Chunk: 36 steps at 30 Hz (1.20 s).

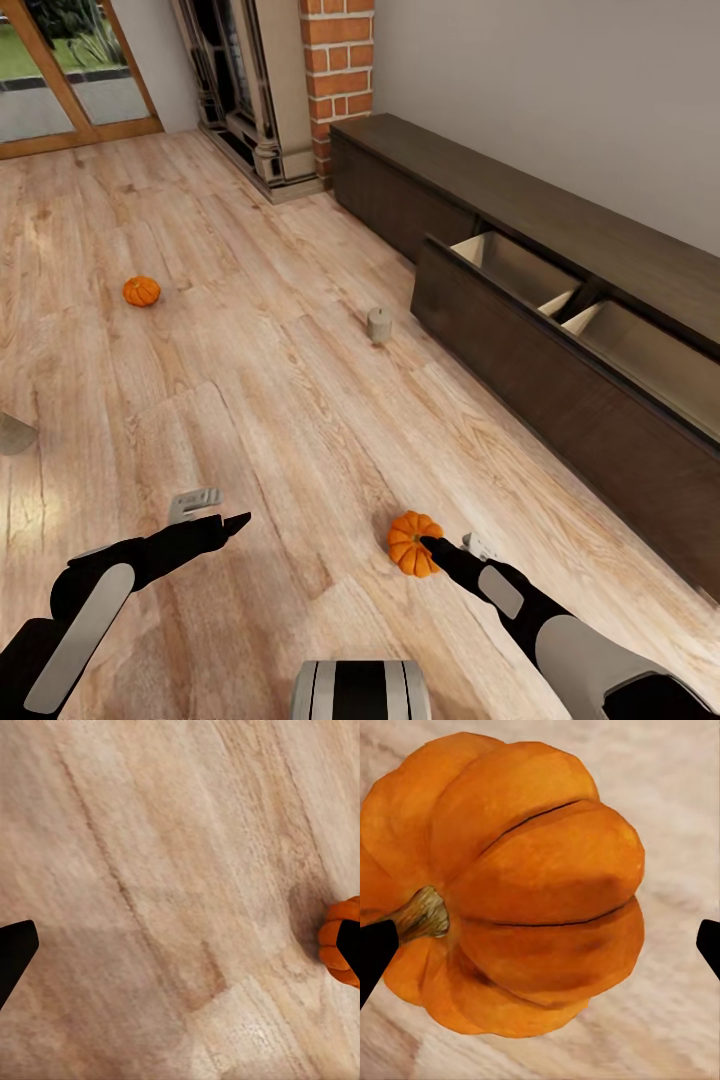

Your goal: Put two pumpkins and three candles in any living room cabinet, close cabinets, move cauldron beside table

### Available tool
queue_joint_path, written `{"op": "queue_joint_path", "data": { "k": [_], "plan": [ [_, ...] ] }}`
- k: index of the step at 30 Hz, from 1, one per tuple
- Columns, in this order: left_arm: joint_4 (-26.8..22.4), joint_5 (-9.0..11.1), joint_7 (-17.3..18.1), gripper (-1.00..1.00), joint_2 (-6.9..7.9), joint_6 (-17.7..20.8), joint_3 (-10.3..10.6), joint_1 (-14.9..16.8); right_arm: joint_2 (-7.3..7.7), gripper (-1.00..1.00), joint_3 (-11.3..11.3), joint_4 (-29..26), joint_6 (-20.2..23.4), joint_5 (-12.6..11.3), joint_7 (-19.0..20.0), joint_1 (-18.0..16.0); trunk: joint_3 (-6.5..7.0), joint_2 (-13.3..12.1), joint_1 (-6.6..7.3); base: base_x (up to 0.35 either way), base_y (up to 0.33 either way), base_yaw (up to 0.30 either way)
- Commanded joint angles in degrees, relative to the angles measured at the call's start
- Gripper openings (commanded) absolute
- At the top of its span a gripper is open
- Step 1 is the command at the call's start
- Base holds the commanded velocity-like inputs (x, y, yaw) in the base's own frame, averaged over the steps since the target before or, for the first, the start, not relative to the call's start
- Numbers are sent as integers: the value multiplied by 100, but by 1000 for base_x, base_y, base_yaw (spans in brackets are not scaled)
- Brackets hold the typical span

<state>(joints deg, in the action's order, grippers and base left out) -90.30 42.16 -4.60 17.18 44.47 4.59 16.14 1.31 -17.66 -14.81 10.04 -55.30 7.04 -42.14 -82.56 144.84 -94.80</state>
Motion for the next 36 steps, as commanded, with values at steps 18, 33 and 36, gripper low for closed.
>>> {"op": "queue_joint_path", "data": {
  "k": [18,33,36],
  "plan": [
    [-8,56,-42,100,4,11,7,3,-94,100,-40,-108,15,19,25,-27,-70,5,-7,0,0,0],
    [-14,56,-41,100,4,9,7,3,-104,100,-158,-109,15,19,25,-27,-136,9,-14,0,0,0],
    [-14,56,-41,100,4,9,7,3,-105,100,-159,-113,15,19,25,-30,-136,9,-14,0,0,0]
  ]
}}
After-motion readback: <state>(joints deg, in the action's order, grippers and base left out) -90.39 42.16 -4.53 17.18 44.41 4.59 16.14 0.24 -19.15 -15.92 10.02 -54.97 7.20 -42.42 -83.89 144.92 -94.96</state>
